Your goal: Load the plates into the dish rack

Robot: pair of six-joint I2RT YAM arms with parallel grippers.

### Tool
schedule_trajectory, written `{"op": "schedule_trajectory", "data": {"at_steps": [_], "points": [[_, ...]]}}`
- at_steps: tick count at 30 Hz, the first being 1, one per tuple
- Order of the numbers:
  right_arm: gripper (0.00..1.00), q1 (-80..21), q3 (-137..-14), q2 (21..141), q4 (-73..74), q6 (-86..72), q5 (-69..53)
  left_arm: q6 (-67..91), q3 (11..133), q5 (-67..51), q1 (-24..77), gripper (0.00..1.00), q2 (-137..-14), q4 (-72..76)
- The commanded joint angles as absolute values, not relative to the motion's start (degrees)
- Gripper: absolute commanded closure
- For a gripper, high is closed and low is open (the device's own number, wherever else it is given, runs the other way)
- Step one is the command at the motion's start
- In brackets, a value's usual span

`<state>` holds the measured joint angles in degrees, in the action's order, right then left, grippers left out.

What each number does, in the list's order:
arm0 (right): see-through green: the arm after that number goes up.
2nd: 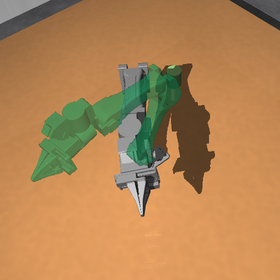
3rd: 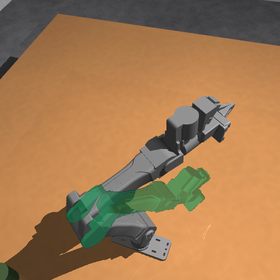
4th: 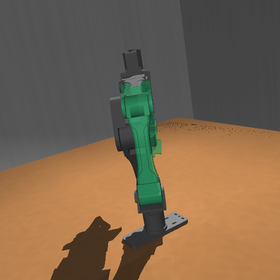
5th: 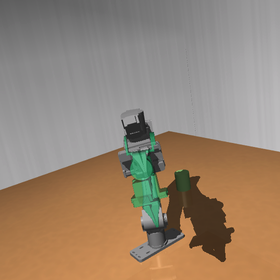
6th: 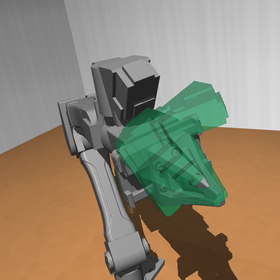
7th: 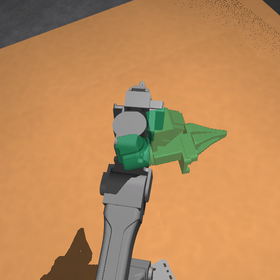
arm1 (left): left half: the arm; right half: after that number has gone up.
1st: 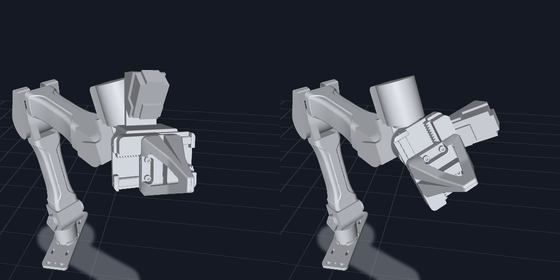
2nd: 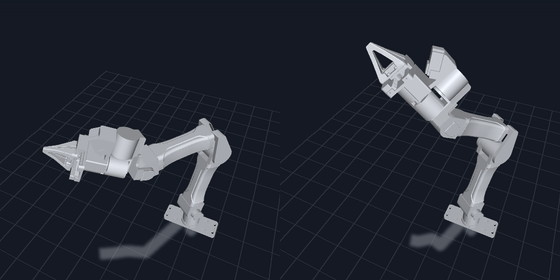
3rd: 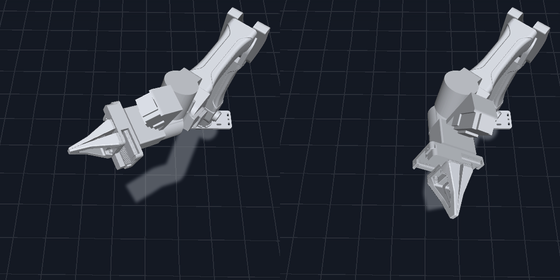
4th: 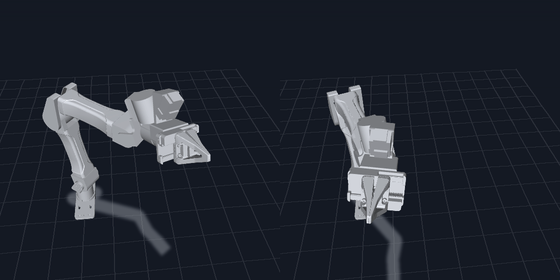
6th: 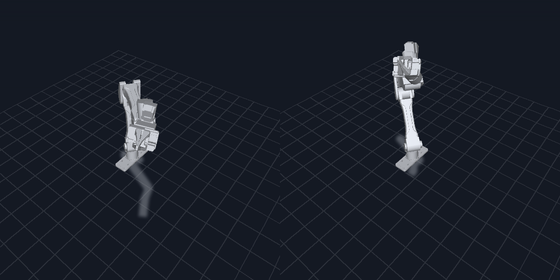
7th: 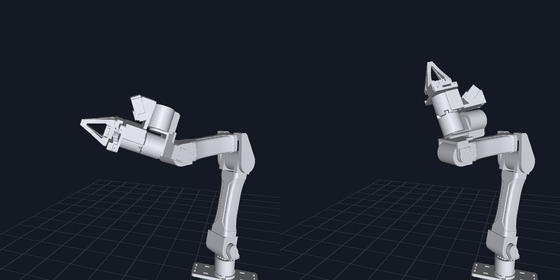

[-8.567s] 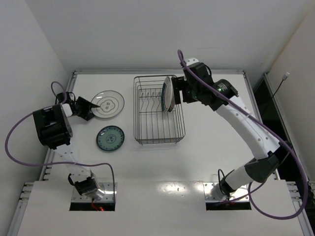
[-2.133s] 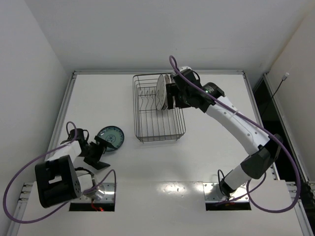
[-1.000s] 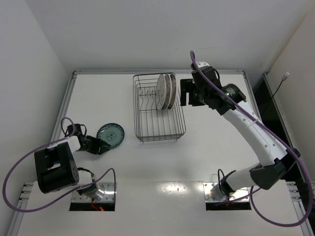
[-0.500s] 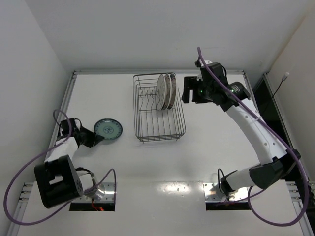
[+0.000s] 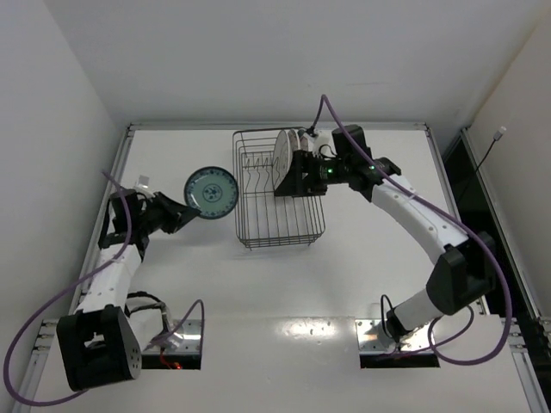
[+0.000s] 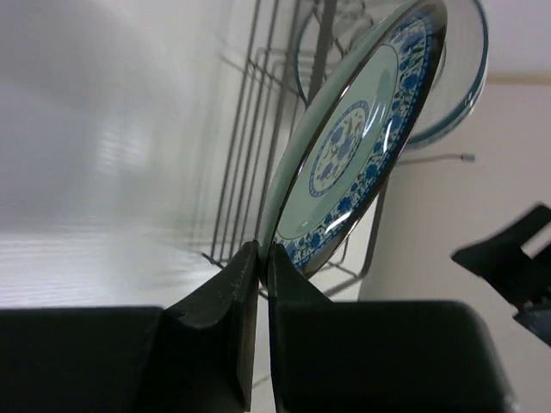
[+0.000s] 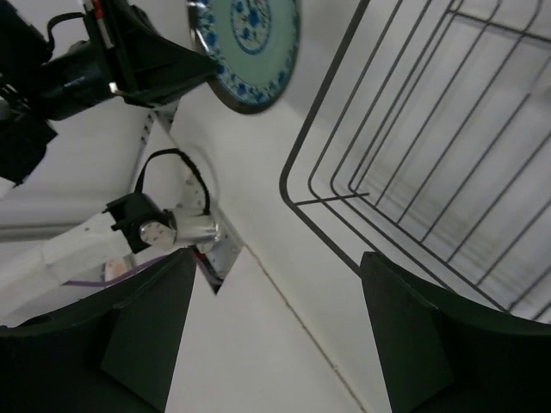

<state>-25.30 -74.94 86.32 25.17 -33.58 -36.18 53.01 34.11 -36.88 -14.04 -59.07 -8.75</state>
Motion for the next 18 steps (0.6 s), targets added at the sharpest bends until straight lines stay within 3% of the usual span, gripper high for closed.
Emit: {"op": "schedule_trajectory", "data": {"at_steps": [1,13,17,18], "points": [[0.25,-26.4,-72.8,88.4,14.5,-38.0,-43.9,58.1,31.0,-41.7,-8.3,1.00,-57.6,-0.4],[0.29,-28.1,-69.9,94.6,12.9,-38.3,-42.5,69.3,26.6,-32.7,7.3,1.00,-52.0,8.9],[0.44,-28.7,-68.7,95.1,10.9,-38.9,-43.0,70.6,27.9,-31.0,10.8,1.00,-53.3,9.5],[0.58,-28.7,-68.7,95.1,10.4,-38.9,-43.0,70.6,28.6,-31.0,11.9,1.00,-54.0,9.5]]}}
